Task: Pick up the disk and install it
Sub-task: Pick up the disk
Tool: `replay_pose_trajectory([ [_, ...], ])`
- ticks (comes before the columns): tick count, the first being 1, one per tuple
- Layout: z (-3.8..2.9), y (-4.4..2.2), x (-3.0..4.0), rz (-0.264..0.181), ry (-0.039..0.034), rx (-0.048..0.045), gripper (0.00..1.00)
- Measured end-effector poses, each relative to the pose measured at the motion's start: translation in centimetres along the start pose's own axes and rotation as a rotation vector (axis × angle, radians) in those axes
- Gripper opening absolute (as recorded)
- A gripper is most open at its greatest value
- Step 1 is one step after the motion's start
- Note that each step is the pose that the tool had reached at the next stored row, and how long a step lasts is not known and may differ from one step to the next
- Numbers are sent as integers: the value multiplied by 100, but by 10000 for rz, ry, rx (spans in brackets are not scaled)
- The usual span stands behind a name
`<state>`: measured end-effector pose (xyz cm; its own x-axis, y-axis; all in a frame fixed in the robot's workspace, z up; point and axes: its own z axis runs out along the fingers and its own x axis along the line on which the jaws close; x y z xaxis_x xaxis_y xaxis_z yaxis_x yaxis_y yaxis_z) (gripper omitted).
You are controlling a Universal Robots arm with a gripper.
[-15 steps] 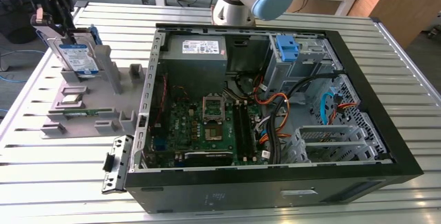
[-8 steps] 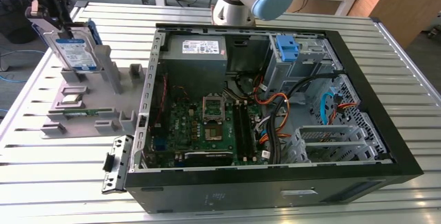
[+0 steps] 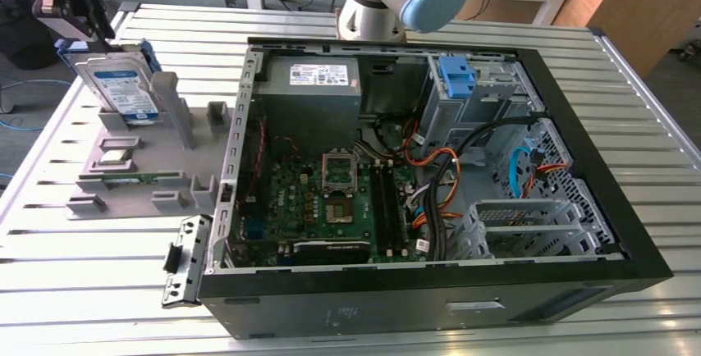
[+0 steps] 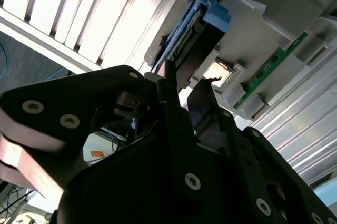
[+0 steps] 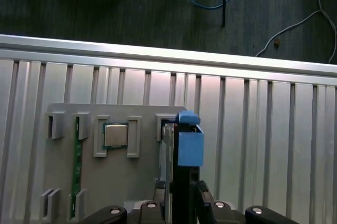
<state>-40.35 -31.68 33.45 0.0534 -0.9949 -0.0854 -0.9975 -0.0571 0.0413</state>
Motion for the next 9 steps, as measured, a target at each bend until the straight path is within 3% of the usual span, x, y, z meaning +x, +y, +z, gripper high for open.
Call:
replay_pose_trajectory([
  [9, -1, 0, 0, 1, 0, -1, 36],
])
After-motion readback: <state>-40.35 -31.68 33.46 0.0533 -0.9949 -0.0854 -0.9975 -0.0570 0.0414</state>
